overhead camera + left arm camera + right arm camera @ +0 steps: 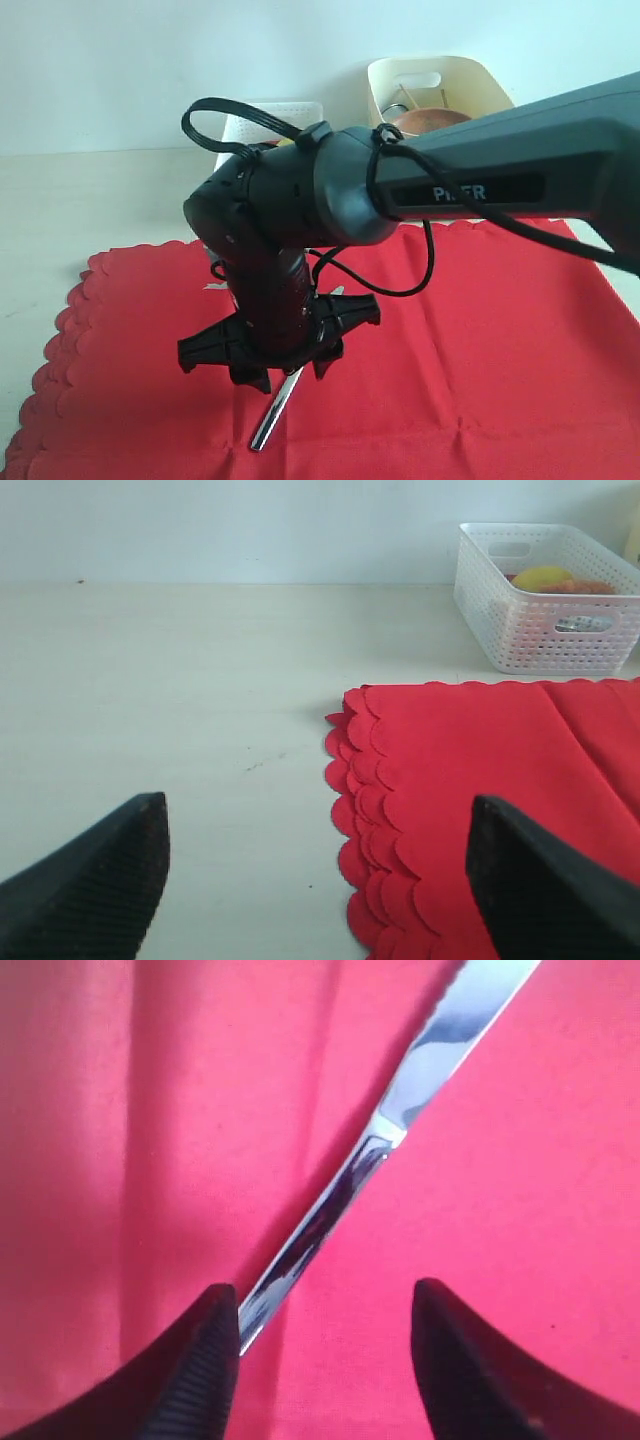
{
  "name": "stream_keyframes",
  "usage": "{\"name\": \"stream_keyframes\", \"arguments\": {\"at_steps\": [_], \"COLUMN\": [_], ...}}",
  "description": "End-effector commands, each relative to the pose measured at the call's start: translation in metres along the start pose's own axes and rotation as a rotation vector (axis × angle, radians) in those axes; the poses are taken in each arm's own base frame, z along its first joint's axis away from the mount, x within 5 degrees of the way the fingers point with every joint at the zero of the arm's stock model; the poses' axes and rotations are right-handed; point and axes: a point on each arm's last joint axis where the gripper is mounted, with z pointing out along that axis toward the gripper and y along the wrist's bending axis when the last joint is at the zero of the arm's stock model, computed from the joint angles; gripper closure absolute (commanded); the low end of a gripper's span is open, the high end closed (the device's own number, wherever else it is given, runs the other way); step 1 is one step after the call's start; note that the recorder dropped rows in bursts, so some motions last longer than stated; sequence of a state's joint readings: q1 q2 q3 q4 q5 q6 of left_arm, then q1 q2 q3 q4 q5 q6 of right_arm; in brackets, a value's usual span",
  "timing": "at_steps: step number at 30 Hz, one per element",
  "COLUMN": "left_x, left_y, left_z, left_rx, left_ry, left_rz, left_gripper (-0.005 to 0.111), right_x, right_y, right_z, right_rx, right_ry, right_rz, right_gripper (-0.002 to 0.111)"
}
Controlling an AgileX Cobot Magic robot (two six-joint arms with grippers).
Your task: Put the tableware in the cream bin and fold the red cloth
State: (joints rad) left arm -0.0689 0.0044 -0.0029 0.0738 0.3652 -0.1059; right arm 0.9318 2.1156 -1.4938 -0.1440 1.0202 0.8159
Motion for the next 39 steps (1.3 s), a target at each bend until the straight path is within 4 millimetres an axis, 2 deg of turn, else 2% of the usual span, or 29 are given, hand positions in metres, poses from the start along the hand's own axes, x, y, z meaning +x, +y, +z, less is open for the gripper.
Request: {"name": "stream_keyframes", "arguments": {"at_steps": [1, 10, 22, 24, 28, 31, 35, 39], "left_x": [0.000, 0.000, 0.000, 0.000, 0.000, 0.000, 0.000, 0.000], "left_y": [0.000, 0.000, 0.000, 0.000, 0.000, 0.000, 0.000, 0.000], "left_z": [0.000, 0.000, 0.000, 0.000, 0.000, 0.000, 0.000, 0.000], "left_rx": [0.006, 0.006, 0.006, 0.006, 0.006, 0.006, 0.006, 0.006], "left_ry": [-0.013, -0.013, -0.013, -0.013, -0.013, -0.013, -0.013, -0.013], "left_rz": [0.000, 0.000, 0.000, 0.000, 0.000, 0.000, 0.000, 0.000], "left_gripper": [0.029, 0.029, 0.029, 0.029, 0.029, 0.029, 0.029, 0.029], "right_x": [-0.003, -0.011, -0.002, -0.002, -0.004, -0.006, -0.006, -0.006], "right_y": [-0.004, 0.000, -0.001, -0.001, -0.003, -0.005, -0.008, -0.013], "right_z": [0.005, 0.023, 0.049, 0.049, 0.045, 0.038, 0.027, 0.012], "right_rx": [-0.004, -0.061, -0.144, -0.147, -0.142, -0.131, -0.121, -0.092], "right_ry": [0.044, 0.032, -0.010, -0.022, -0.039, -0.066, -0.078, -0.108], "right_rz": [0.049, 0.103, 0.098, 0.093, 0.079, 0.054, 0.044, 0.009], "right_gripper": [0.058, 0.058, 0.058, 0.063, 0.086, 0.098, 0.107, 0.108]}}
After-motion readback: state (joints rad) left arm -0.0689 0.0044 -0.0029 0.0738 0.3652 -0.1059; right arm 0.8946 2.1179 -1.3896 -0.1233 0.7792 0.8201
